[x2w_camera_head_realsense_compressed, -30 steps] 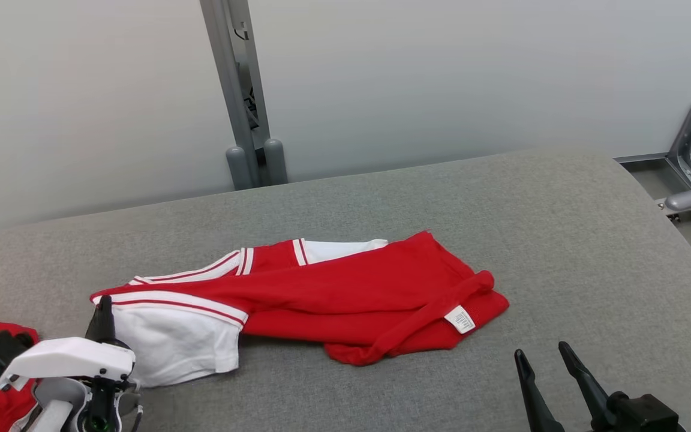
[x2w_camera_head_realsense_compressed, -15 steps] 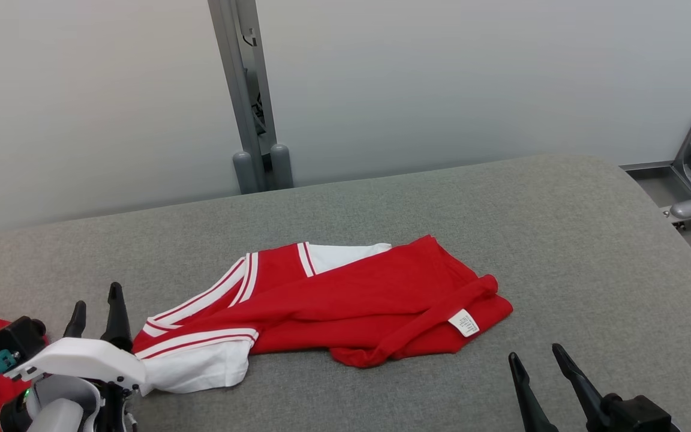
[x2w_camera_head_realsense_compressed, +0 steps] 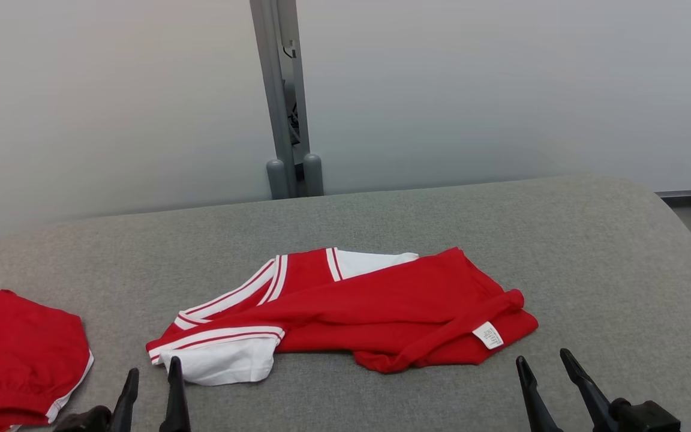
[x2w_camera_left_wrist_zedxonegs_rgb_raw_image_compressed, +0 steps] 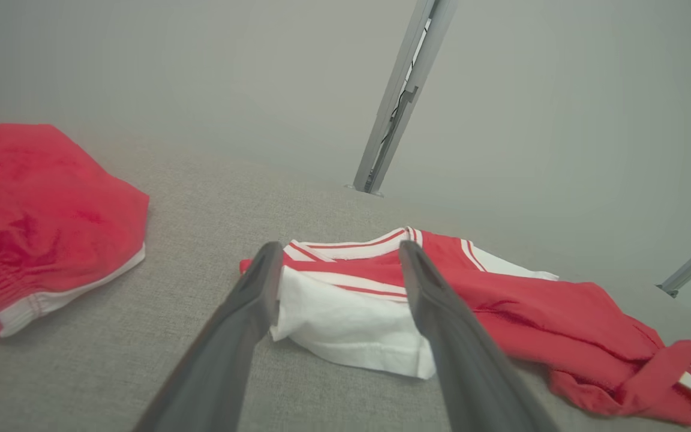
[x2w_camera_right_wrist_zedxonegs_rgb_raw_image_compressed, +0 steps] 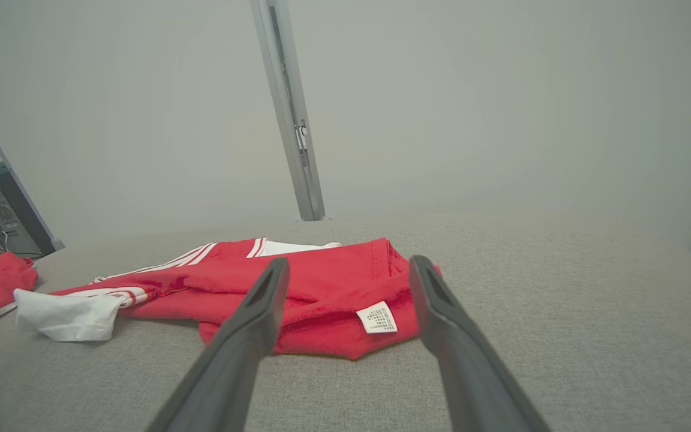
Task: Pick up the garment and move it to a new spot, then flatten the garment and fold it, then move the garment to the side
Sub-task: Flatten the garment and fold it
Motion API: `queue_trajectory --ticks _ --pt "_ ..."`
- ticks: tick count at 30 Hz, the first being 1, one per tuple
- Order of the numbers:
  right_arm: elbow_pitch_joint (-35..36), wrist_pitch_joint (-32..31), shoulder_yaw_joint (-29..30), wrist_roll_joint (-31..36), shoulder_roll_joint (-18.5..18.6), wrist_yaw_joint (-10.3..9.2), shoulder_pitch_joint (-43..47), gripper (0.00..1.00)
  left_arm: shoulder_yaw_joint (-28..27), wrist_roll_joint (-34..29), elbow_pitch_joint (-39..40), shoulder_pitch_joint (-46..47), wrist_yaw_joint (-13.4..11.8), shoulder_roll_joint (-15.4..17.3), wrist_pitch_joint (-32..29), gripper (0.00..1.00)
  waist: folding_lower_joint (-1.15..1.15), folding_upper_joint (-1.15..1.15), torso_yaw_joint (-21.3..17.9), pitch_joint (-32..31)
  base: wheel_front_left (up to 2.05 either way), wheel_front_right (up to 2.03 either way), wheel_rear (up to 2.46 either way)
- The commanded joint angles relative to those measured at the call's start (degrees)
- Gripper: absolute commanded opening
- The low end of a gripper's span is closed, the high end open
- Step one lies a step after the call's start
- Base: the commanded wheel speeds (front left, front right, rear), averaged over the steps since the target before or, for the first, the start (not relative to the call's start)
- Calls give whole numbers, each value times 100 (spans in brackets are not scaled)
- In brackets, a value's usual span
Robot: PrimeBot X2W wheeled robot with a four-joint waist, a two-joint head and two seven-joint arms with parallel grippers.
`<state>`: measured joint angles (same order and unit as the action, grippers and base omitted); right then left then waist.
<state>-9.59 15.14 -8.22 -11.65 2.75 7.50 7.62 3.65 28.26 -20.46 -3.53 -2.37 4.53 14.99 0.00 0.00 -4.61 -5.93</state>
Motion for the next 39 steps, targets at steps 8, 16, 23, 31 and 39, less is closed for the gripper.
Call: queue_trajectory --ticks 8,16,23,31,39 --pt "58 9 68 -40 28 -2 136 100 85 -947 584 -658 79 -110 19 100 0 0 168 -137 0 0 0" --pt "77 9 92 -40 29 -2 202 100 111 -1251 96 -730 65 -152 19 100 0 0 181 -163 0 0 0" --pt "74 9 42 -16 27 -2 99 100 162 -1531 -885 -51 211 -147 19 100 0 0 148 -12 0 0 0" --pt "39 9 -63 62 27 -2 -44 100 -62 -1596 -2319 1000 78 -37 19 100 0 0 -51 256 0 0 0" --pt "45 9 -78 116 29 -2 -134 100 -163 -1585 -3278 1596 127 65 20 100 0 0 -249 470 0 0 0"
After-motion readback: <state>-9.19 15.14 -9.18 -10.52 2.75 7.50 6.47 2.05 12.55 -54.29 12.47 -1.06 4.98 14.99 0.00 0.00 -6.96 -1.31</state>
